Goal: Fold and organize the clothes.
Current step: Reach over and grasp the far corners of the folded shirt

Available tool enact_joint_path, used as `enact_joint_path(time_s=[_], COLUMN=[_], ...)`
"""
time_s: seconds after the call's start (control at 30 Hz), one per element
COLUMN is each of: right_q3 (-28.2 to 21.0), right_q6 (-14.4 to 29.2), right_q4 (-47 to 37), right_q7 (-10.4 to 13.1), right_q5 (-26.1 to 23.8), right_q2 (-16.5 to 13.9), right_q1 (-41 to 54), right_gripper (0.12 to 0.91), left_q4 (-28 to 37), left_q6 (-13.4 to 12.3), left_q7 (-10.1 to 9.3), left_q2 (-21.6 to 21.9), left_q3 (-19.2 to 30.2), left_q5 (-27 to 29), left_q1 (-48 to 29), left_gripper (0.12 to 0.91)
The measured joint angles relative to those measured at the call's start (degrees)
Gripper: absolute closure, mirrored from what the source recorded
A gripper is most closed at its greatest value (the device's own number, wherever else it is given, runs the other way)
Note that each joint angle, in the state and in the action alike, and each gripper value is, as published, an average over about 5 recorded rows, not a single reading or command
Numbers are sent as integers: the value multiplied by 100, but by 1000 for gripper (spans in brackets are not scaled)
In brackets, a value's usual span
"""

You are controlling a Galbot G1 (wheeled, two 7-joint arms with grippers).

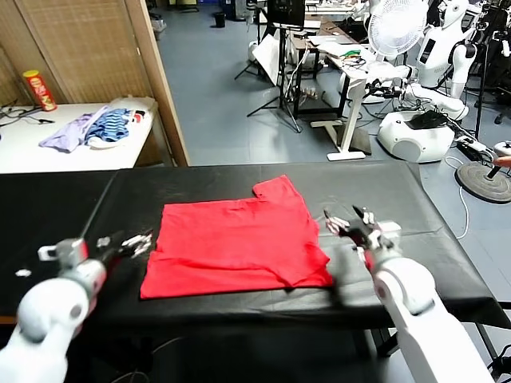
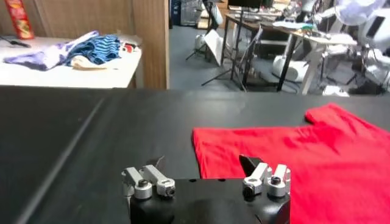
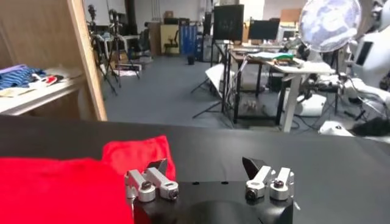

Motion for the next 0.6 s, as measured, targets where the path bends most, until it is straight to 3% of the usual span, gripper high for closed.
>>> enact_joint_path(time_s=[0.3, 0.6], right_q3=[-542, -602], right_q6=[61, 144], right_q4=[-1972, -3253], right_q7=[-378, -429], right_q5=[-214, -462], right_q2=[717, 1240], right_q1=[1258, 1749], right_gripper=[227, 227], left_q4=[1655, 2443], left_q6=[81, 48], left_q7=[103, 210], left_q2=[-189, -341], left_q3=[937, 1254], left_q5=[9, 122], left_q1=[-1453, -1986], left_gripper=[232, 232])
